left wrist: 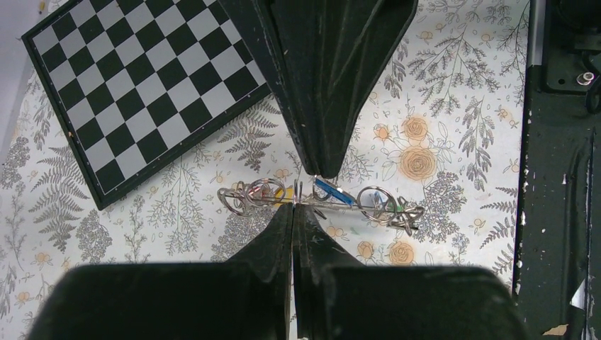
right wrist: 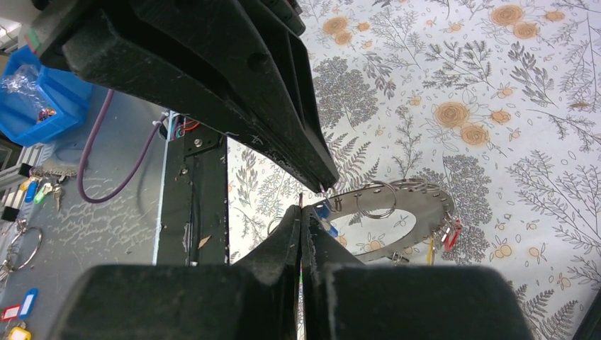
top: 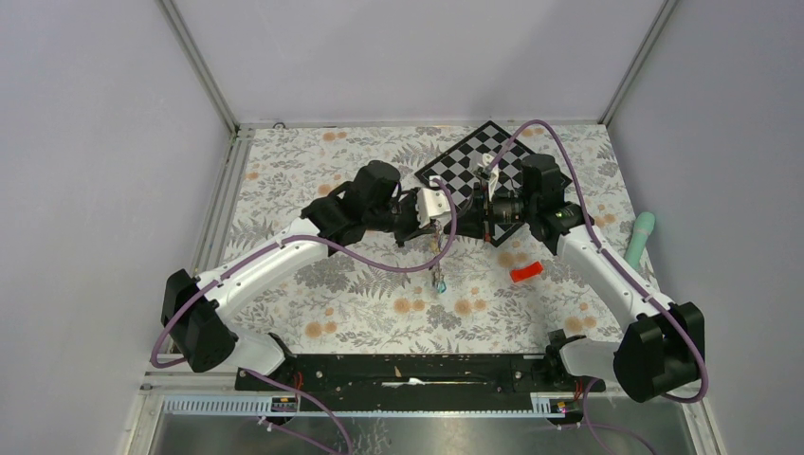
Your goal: Put the keys on the keyring
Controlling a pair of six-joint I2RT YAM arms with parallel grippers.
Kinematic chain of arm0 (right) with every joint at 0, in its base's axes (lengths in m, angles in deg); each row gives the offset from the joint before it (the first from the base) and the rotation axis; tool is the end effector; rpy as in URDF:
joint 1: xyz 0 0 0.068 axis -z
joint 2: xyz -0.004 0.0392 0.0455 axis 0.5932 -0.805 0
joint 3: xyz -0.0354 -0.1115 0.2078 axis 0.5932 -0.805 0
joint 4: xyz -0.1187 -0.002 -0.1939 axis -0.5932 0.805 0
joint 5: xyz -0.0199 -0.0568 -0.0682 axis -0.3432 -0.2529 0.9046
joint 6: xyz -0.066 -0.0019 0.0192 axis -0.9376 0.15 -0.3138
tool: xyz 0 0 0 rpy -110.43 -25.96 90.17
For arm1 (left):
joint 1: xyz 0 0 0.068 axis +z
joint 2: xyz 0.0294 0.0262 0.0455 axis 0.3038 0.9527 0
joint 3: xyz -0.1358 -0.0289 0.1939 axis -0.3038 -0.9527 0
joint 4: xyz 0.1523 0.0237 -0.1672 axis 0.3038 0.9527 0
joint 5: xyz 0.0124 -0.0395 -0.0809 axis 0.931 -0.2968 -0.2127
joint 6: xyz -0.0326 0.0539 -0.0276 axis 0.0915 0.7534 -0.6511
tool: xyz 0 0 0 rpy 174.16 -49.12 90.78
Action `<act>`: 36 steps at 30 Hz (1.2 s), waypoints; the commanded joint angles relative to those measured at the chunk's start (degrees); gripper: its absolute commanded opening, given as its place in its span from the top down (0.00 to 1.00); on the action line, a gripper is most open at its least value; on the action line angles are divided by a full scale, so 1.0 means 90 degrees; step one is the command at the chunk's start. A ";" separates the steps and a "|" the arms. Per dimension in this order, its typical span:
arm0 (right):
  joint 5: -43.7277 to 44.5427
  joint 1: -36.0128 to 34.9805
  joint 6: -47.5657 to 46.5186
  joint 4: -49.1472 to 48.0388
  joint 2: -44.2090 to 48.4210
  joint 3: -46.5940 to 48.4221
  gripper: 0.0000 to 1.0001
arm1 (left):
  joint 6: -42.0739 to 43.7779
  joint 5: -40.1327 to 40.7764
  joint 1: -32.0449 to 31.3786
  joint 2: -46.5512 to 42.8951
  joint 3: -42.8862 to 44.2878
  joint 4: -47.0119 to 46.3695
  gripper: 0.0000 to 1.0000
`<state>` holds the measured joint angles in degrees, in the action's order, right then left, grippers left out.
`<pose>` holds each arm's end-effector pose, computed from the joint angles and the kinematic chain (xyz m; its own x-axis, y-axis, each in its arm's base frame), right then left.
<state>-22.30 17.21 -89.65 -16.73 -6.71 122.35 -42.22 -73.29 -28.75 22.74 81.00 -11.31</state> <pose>0.2264 0.1321 0.2904 -0.2030 -0.1440 -0.9685 -0.9765 0.1033 0.1893 0.1919 -0.2358 0.3011 0.0687 0.5135 -0.8553 0.9735 0.1529 0.1701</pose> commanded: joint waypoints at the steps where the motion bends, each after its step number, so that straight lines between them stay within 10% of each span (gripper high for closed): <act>1: 0.0128 -0.0030 0.0120 -0.0227 -0.0041 0.0019 1.00 | -0.0081 0.0003 -0.0036 -0.0175 0.0071 -0.0514 1.00; 36: 0.0570 -0.0027 0.0005 -0.0115 -0.0209 -0.0009 1.00 | -0.0023 -0.0360 -0.0046 -0.0310 0.0047 -0.0439 1.00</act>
<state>-18.30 17.21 -88.93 -16.82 -8.42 122.33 -42.39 -73.60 -28.84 22.72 81.00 -11.50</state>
